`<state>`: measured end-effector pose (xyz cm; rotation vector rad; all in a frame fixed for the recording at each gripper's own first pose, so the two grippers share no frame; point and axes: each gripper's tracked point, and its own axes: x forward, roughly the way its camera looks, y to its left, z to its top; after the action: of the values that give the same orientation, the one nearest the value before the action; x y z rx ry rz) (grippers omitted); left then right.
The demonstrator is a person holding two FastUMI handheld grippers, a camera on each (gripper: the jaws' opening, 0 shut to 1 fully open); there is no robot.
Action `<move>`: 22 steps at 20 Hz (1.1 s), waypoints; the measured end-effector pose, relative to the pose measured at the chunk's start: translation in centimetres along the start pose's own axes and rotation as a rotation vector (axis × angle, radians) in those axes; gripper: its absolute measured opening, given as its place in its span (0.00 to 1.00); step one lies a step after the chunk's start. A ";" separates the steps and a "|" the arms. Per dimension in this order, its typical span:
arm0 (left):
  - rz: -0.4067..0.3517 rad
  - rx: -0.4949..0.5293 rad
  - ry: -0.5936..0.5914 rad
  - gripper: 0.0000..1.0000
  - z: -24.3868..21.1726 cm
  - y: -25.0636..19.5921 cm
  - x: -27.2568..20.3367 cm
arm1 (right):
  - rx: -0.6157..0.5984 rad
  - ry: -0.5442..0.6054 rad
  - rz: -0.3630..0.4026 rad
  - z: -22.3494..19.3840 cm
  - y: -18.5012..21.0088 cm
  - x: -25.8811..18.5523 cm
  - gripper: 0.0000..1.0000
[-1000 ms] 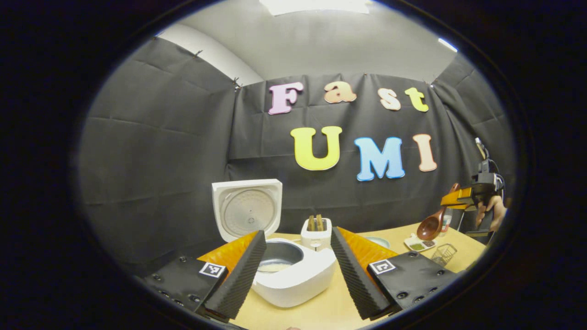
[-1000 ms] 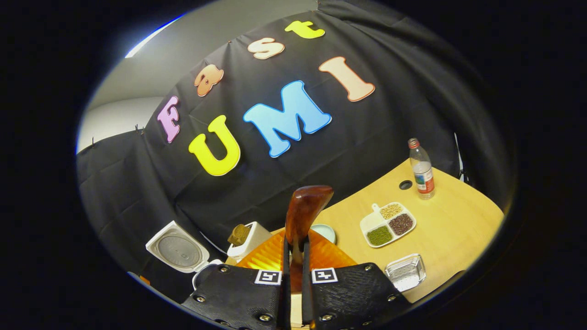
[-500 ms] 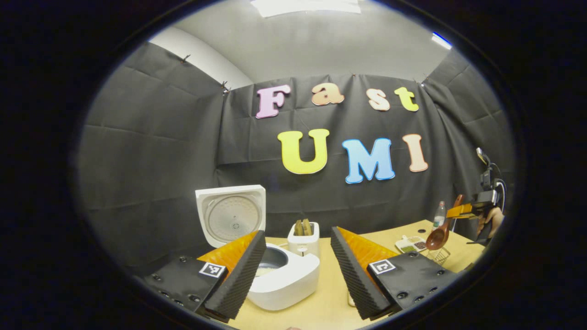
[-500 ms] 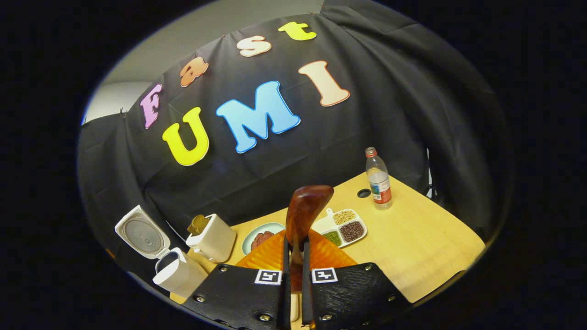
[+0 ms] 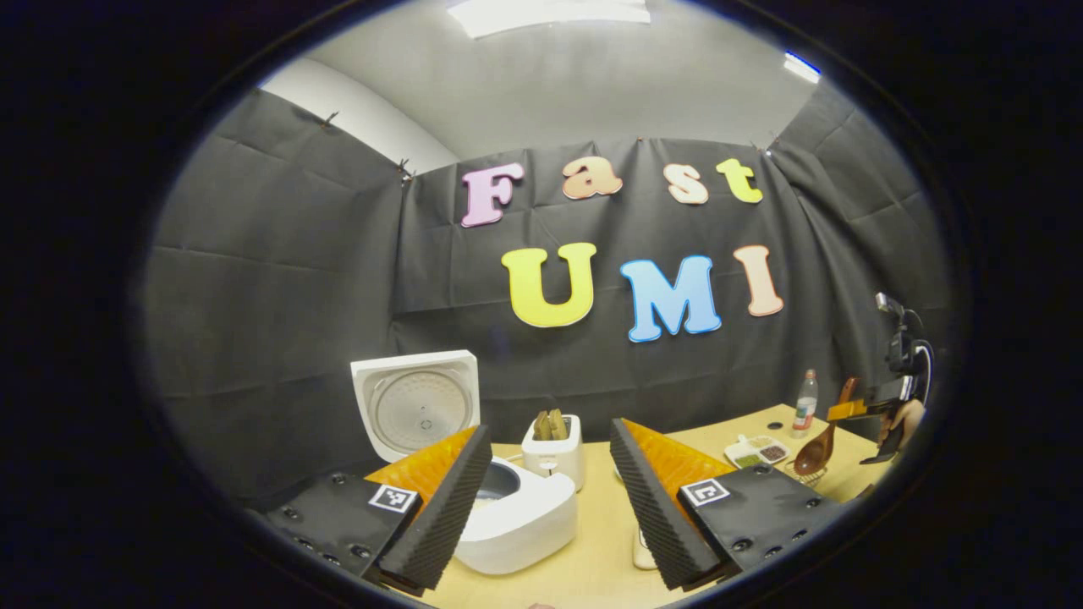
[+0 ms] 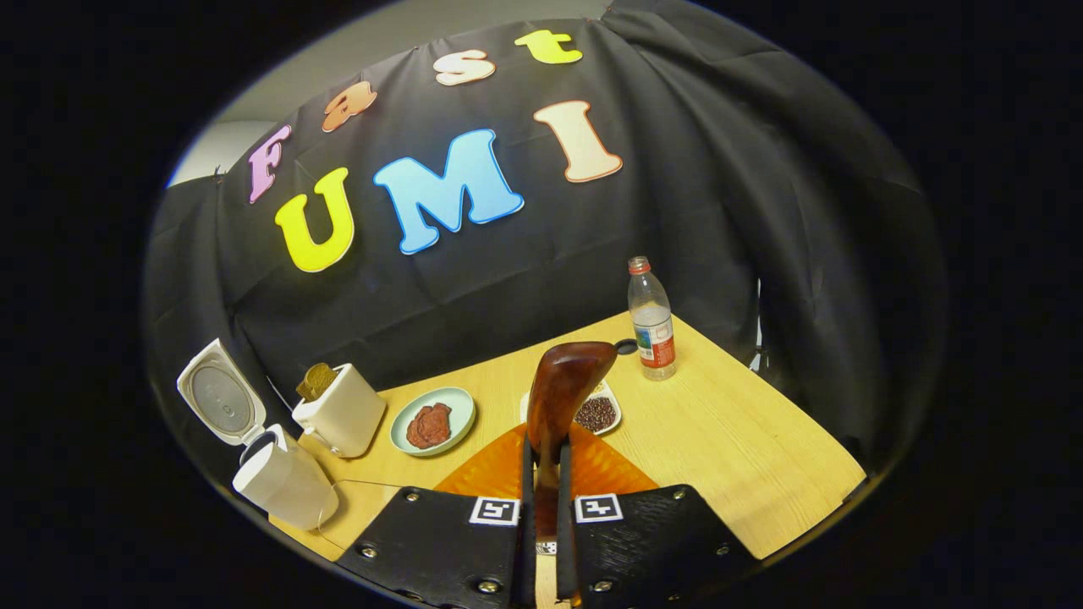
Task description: Close the left gripper, press the button to open the rice cooker; take a wooden spoon from the chopstick holder with the right hand, scoop a spoonful of rice and pour it into the rice cooker, then put the wooden spoon back into the chopstick holder.
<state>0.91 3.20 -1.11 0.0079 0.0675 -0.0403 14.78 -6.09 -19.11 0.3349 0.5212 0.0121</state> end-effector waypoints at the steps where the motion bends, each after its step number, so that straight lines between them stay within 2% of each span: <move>1: 0.003 0.002 0.001 0.98 0.1 0.0 -0.1 | 0.004 0.012 0.005 -0.6 0.0 0.2 0.10; 8: 0.018 0.020 0.003 0.98 -0.1 -0.1 -0.6 | 0.019 0.066 0.019 -3.1 -0.1 1.3 0.10; 9: 0.019 0.025 0.001 0.91 0.0 0.0 -0.6 | 0.019 0.070 0.022 -3.3 0.0 1.4 0.12; 10: 0.021 0.027 -0.001 0.92 0.0 0.0 -0.5 | 0.023 0.063 0.032 -3.1 0.1 1.0 0.12; 11: 0.022 0.025 -0.004 0.98 0.1 0.1 -0.5 | 0.024 0.047 0.037 -2.7 0.1 0.9 0.18; 12: 0.022 0.020 -0.007 0.98 0.1 0.1 -0.4 | 0.021 0.028 0.033 -2.0 -0.4 0.6 0.22; 13: 0.022 0.015 -0.009 0.98 0.1 0.2 -0.3 | 0.015 0.010 0.020 -1.4 -1.0 0.4 0.40; 14: 0.020 0.009 -0.009 0.92 0.0 0.2 -0.2 | 0.001 -0.004 0.001 -1.1 -1.5 0.2 0.52; 15: 0.021 0.004 -0.010 0.92 0.0 0.2 -0.1 | -0.020 -0.022 -0.025 -0.4 -2.2 -0.1 0.68; 16: 0.019 -0.001 -0.012 0.98 0.0 0.2 -0.1 | -0.042 -0.047 -0.051 0.3 -2.8 -1.0 0.87; 17: 0.019 -0.006 -0.014 0.98 0.0 0.3 0.1 | -0.068 -0.077 -0.076 1.2 -3.3 -1.5 0.98; 21: 0.010 -0.027 -0.016 1.00 -0.3 0.9 1.0 | -0.169 -0.175 -0.098 4.8 -1.9 -4.4 0.98; 22: 0.009 -0.028 -0.017 0.98 -0.3 1.2 1.2 | -0.189 -0.196 -0.092 5.6 -1.2 -5.2 0.98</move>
<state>2.16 4.33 -1.46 -0.0203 0.0506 -0.0301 12.92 -9.48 -12.44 0.1248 0.3370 -0.0596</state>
